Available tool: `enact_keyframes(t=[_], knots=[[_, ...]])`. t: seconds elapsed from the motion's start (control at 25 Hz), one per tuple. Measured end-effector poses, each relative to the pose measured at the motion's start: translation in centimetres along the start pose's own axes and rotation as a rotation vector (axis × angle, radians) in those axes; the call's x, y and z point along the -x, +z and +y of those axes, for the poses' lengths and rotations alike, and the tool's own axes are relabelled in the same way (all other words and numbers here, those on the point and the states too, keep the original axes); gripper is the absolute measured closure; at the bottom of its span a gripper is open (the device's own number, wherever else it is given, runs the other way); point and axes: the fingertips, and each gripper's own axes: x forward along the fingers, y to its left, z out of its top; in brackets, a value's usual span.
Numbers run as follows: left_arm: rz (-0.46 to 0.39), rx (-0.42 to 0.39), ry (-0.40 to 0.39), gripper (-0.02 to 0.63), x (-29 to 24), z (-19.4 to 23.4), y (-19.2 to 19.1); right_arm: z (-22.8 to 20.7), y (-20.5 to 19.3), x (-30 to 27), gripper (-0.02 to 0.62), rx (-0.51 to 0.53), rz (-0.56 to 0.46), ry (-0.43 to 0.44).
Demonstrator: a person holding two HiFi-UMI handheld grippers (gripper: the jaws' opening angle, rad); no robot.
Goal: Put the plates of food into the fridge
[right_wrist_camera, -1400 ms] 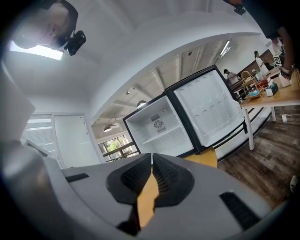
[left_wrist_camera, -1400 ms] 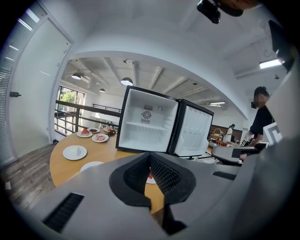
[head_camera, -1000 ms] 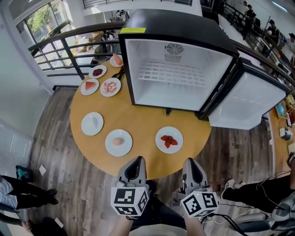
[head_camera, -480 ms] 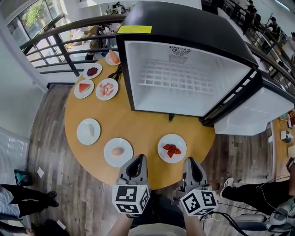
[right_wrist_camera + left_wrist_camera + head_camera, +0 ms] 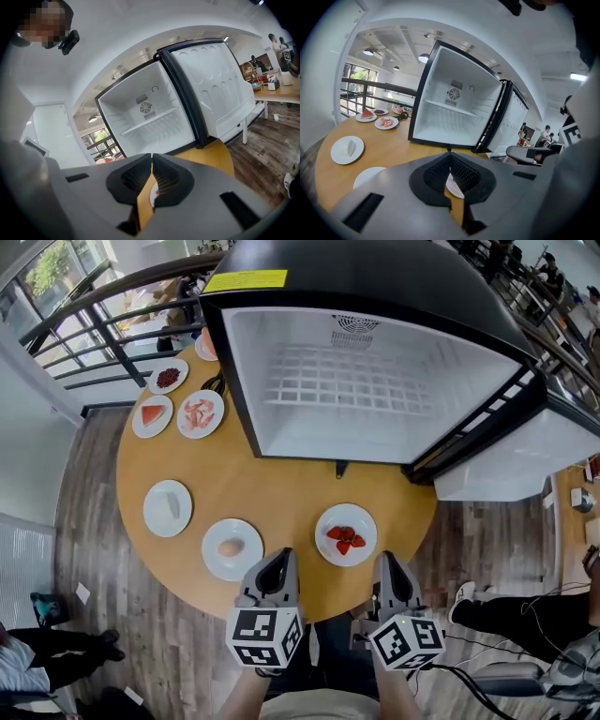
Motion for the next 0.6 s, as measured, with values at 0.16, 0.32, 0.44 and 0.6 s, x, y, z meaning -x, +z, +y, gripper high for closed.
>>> enact_keyframes(t=[0.16,0.32,0.44,0.6], knots=[[0.045,0.029,-0.01,0.598,-1.1,-0.4,-0.9,-1.5,-1.0,-0.9,0.577,-0.036,0.065,-0.008],[0.09,0.064,-0.001,0.598,-2.2,-0.5,-2.1,-3.1,-1.7,-2.0,0.577,-0.039,0.119,-0.013],[0.135,0.071,0.002,0.598,-3.0,-0.3,-3.1,-4.0,-2.8,-2.7,0.577,-0.053,0.158,-0.017],[0.197,0.111,-0.001,0.598,-4.2,-0.5,-4.6,-5.9,-4.2,-3.0,0.577,-0.106,0.216,-0.031]])
